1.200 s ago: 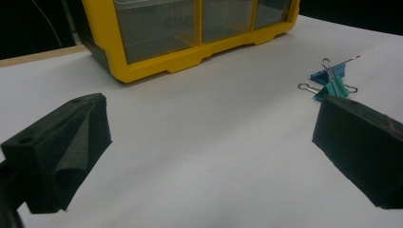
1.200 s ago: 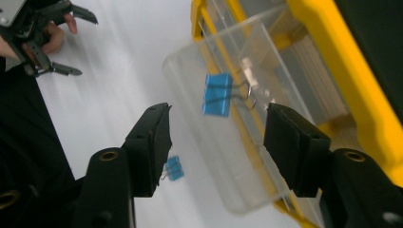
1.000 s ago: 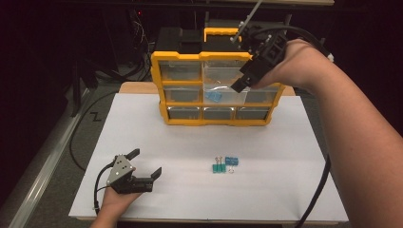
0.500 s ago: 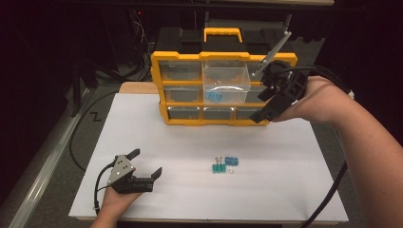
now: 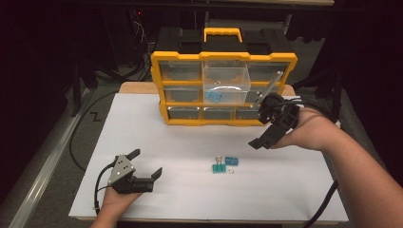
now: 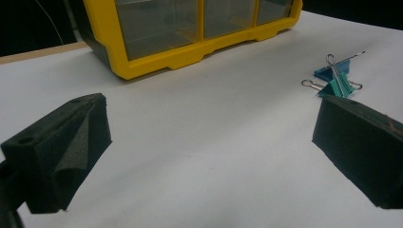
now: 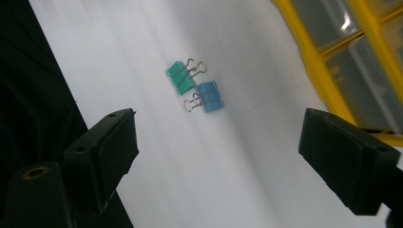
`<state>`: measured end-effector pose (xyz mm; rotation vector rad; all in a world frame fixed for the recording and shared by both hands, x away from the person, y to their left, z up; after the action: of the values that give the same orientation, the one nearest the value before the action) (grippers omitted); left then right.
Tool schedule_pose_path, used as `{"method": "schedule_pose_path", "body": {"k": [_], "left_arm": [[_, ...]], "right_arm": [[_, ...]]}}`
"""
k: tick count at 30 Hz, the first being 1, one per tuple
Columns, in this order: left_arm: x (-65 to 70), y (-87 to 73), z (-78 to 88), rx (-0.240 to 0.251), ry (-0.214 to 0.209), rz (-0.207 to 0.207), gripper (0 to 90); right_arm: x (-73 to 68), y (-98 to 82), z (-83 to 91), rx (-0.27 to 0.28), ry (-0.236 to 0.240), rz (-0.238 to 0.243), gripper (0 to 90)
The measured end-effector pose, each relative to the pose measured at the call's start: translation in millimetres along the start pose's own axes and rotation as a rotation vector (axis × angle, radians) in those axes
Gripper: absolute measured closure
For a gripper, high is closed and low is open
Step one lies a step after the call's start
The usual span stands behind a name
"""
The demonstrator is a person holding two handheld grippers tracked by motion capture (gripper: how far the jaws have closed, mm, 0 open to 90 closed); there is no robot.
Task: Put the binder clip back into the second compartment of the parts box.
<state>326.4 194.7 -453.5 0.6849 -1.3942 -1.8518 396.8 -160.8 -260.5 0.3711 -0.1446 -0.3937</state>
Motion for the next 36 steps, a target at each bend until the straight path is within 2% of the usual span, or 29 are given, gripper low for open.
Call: {"method": "schedule_pose_path", "body": {"k": [1, 3, 4, 5, 6, 8, 10, 12, 19, 30, 36], "left_arm": [[-0.1, 0.1, 0.2, 0.002, 0.003, -0.002, 0.2], [-0.2, 0.1, 0.3, 0.002, 0.003, -0.002, 0.2], [-0.4, -0.1, 0.3, 0.0, 0.004, -0.003, 0.2], [-0.4, -0.1, 0.3, 0.0, 0.004, -0.003, 0.2], [-0.4, -0.2, 0.3, 0.0, 0.004, -0.003, 0.2], [-0.5, -0.2, 0.2, 0.0, 0.004, -0.002, 0.2], [-0.5, -0.3, 0.3, -0.005, -0.001, 0.002, 0.2], [-0.6, -0.3, 0.2, -0.006, -0.001, 0.001, 0.2], [-0.1, -0.6, 0.0, -0.003, -0.004, 0.001, 0.2], [0.1, -0.9, -0.8, -0.005, -0.006, -0.003, 0.2], [0.1, -0.9, -0.7, -0.004, -0.007, -0.005, 0.2]], "right_arm": [[-1.0, -5.1, -12.5, -0.013, -0.002, -0.004, 10.2], [-1.6, -6.5, -17.3, -0.005, 0.001, -0.007, 9.6], [-2.6, -11.0, -28.6, -0.012, -0.001, -0.013, 6.1], [-2.6, -11.0, -28.6, -0.012, -0.001, -0.013, 6.1], [-3.1, -14.9, -38.8, -0.019, -0.004, -0.015, 3.3], [-3.5, -16.2, -42.5, -0.017, -0.004, -0.017, 2.6], [-5.4, -21.8, -57.4, -0.021, 0.004, -0.026, 0.6], [-5.8, -23.2, -60.4, -0.026, -0.001, -0.024, 0.6], [-9.4, -33.4, -91.8, 0.001, 0.016, -0.037, 0.5], [-13.3, -46.9, -142.4, -0.006, 0.051, -0.044, 0.6], [-13.3, -45.3, -157.3, -0.003, 0.063, -0.044, 6.7]]}}
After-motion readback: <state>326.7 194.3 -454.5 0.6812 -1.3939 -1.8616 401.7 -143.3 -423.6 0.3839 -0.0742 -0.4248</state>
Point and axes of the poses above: each handheld gripper's, and its own axes: z roughly backward along the jaws, y roughly out of its top, x roughly to its right, the point moved 5 cm from there along -z, roughly forward along the jaws, and after that the axes turned 3 degrees about x, right-handed, at the moved point
